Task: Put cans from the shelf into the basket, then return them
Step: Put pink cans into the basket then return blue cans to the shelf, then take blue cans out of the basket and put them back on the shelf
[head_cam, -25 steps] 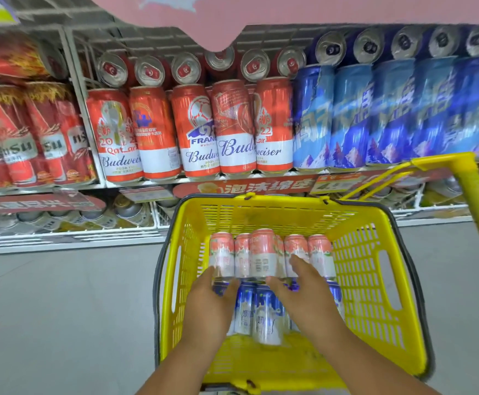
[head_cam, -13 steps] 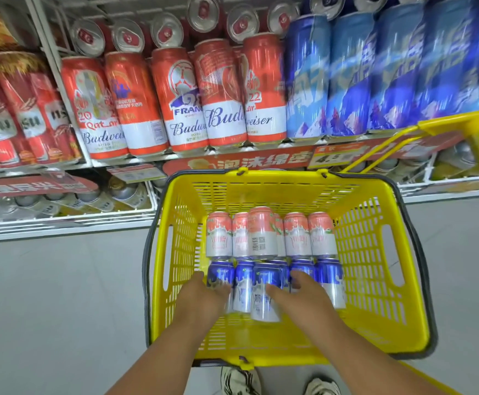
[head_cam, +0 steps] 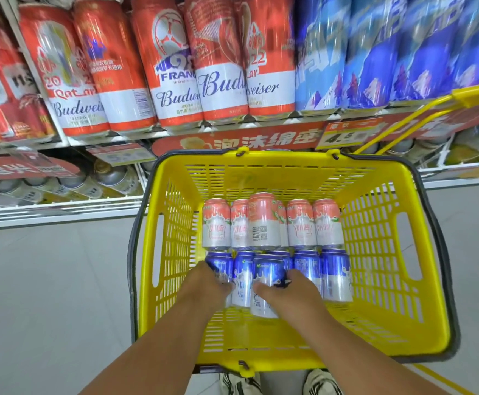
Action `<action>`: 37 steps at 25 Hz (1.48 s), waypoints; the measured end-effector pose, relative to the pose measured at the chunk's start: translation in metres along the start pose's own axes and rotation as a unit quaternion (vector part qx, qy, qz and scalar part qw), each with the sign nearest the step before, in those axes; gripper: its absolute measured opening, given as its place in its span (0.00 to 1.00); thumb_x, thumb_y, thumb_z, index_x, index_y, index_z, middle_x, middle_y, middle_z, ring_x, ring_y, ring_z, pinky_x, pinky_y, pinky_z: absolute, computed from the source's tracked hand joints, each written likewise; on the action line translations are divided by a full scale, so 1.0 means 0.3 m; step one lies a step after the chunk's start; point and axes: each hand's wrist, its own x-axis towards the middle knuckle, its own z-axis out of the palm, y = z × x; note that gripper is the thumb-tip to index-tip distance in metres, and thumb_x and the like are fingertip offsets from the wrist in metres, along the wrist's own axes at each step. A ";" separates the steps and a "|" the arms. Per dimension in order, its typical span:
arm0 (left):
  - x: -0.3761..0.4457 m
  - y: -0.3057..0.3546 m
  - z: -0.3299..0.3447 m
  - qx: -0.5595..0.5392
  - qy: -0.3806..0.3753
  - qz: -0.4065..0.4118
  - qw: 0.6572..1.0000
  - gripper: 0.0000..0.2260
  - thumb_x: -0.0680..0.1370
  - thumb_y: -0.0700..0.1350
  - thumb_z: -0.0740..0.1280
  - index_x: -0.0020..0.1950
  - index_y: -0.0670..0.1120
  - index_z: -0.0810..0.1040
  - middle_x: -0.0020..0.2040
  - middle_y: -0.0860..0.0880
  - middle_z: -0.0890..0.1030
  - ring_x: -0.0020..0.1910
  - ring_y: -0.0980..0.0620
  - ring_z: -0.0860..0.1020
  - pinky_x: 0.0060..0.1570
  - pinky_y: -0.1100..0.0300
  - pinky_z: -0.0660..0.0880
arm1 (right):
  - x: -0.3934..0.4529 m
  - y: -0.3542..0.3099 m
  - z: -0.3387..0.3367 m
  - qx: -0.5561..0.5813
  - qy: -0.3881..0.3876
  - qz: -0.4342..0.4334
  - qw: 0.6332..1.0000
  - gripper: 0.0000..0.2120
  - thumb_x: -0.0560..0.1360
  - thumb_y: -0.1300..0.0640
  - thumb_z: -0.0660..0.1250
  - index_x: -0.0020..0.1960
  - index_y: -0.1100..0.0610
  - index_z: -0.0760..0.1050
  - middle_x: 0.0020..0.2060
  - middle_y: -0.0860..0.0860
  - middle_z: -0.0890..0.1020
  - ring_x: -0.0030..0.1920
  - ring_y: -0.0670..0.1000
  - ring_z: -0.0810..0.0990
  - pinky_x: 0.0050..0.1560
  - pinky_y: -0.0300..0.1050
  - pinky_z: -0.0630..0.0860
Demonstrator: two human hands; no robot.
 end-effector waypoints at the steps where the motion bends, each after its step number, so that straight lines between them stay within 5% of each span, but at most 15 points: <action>1: 0.003 0.001 0.001 0.008 0.000 0.007 1.000 0.16 0.71 0.51 0.78 0.52 0.47 0.77 0.42 0.54 0.80 0.39 0.57 0.79 0.31 0.63 0.70 | 0.003 0.001 0.000 -0.003 0.002 -0.005 1.000 0.21 0.68 0.41 0.76 0.47 0.56 0.74 0.44 0.53 0.82 0.40 0.51 0.82 0.34 0.42 0.73; 10: -0.044 0.015 -0.034 -0.069 0.002 -0.010 0.998 0.10 0.73 0.47 0.77 0.39 0.46 0.77 0.33 0.51 0.81 0.30 0.55 0.78 0.26 0.66 0.69 | 0.004 0.007 -0.063 -0.002 -0.007 -0.012 1.000 0.22 0.66 0.40 0.77 0.46 0.56 0.76 0.37 0.49 0.82 0.34 0.47 0.80 0.33 0.40 0.73; 18: -0.264 0.078 -0.192 -0.130 0.057 0.032 0.989 0.15 0.71 0.51 0.77 0.51 0.51 0.75 0.42 0.55 0.82 0.39 0.60 0.79 0.32 0.65 0.69 | -0.150 -0.068 -0.200 0.036 0.000 -0.062 0.997 0.18 0.63 0.41 0.78 0.47 0.50 0.82 0.38 0.44 0.86 0.38 0.43 0.85 0.43 0.45 0.82; 21: -0.365 0.126 -0.280 -0.179 0.067 0.063 0.979 0.15 0.71 0.51 0.78 0.51 0.53 0.76 0.43 0.55 0.84 0.40 0.59 0.82 0.38 0.61 0.77 | -0.240 -0.131 -0.265 0.070 0.008 -0.085 0.994 0.14 0.65 0.45 0.79 0.47 0.48 0.82 0.39 0.43 0.86 0.39 0.43 0.85 0.46 0.47 0.82; 25: -0.541 0.201 -0.426 -0.192 0.109 0.112 0.969 0.14 0.71 0.53 0.78 0.48 0.59 0.75 0.41 0.59 0.83 0.38 0.66 0.80 0.37 0.65 0.75 | -0.389 -0.241 -0.365 0.099 0.022 -0.129 0.986 0.14 0.67 0.47 0.79 0.48 0.49 0.81 0.40 0.44 0.85 0.39 0.44 0.85 0.38 0.41 0.78; 30: -0.757 0.305 -0.613 -0.231 0.152 0.142 0.950 0.14 0.71 0.53 0.78 0.52 0.59 0.77 0.43 0.59 0.83 0.42 0.60 0.82 0.42 0.60 0.77 | -0.598 -0.404 -0.490 0.098 0.043 -0.191 0.976 0.12 0.68 0.48 0.79 0.48 0.48 0.80 0.41 0.45 0.83 0.36 0.40 0.82 0.31 0.32 0.73; 37: -1.073 0.426 -0.871 -0.276 0.174 0.186 0.927 0.13 0.71 0.52 0.79 0.52 0.55 0.81 0.43 0.55 0.84 0.36 0.65 0.81 0.37 0.67 0.75 | -0.892 -0.603 -0.660 0.121 0.031 -0.264 0.956 0.13 0.67 0.49 0.80 0.47 0.49 0.80 0.42 0.44 0.86 0.41 0.44 0.84 0.47 0.46 0.80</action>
